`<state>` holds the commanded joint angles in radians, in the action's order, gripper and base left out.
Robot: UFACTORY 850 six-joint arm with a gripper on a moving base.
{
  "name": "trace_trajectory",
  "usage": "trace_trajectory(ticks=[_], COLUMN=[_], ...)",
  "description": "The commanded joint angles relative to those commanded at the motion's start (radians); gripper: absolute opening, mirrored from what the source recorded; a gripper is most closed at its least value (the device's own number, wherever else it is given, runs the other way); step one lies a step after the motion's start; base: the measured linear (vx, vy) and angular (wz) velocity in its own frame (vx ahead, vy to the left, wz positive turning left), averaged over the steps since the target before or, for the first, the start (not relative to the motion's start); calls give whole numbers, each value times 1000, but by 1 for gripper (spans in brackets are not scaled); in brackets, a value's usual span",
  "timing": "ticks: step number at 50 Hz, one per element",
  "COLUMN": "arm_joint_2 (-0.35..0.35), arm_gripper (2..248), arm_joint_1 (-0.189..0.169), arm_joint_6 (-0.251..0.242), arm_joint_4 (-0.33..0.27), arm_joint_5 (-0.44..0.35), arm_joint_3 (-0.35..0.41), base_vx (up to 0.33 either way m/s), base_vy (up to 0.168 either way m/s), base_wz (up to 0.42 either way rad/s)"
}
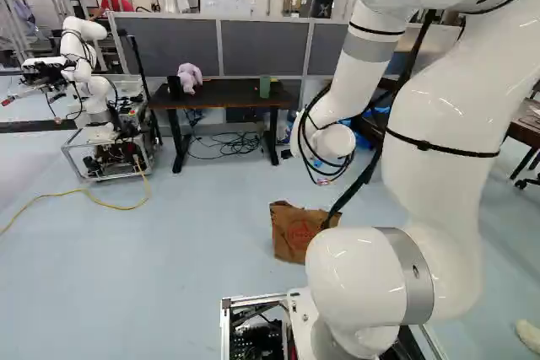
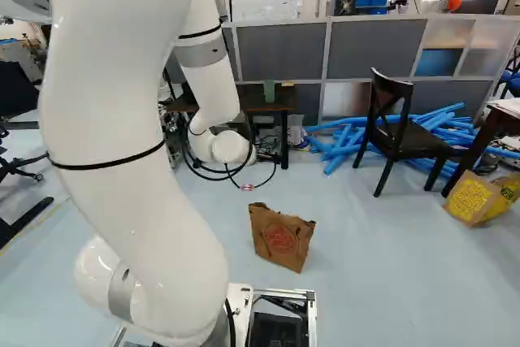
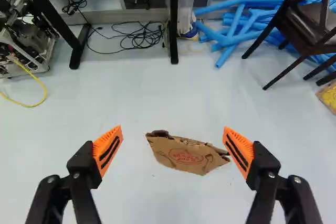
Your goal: Pick up the bag on the ground and place it on the table
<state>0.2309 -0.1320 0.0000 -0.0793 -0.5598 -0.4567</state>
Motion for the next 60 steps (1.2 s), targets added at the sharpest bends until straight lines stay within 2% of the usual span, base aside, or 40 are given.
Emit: trace_trajectory(ticks=[24, 60], arm_joint_2=[143, 345], arm_gripper=[247, 247], arm_joint_1=[-38, -90], arm_joint_6=[0, 0], arm_joint_4=[-46, -146], arm_joint_5=[76, 177], arm_joint_3=[-99, -254], base_vx=[0, 0], base_vy=[0, 0], base_wz=[0, 0])
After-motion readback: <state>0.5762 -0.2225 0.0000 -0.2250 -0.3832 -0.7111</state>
